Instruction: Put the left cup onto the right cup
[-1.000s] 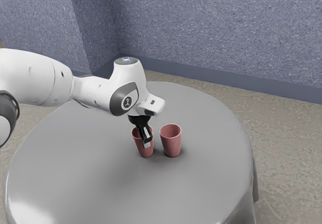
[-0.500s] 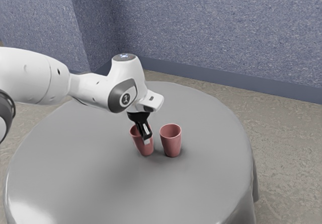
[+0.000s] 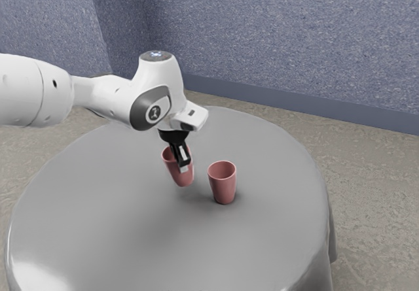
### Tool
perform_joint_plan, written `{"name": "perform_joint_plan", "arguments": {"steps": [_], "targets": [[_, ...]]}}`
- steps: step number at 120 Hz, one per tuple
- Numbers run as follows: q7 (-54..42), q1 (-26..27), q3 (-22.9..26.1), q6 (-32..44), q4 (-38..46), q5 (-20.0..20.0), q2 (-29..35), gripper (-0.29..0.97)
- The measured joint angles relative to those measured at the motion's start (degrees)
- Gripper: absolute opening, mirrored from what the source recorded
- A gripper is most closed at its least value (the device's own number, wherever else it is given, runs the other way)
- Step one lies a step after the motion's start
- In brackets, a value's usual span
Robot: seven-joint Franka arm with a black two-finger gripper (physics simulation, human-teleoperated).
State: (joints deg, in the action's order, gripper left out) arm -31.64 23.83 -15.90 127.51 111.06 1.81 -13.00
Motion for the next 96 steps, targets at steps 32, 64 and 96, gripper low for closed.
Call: {"name": "perform_joint_plan", "arguments": {"steps": [32,64,96], "targets": [[2.63,1.44,3.05,-5.02,-6.42,-3.05,1.07,-0.1],[5.0,2.44,6.67,-7.58,-9.19,-3.61,0.65,-0.1],[6.74,2.32,7.55,-8.14,-10.43,-3.72,-0.99,-0.1]]}}
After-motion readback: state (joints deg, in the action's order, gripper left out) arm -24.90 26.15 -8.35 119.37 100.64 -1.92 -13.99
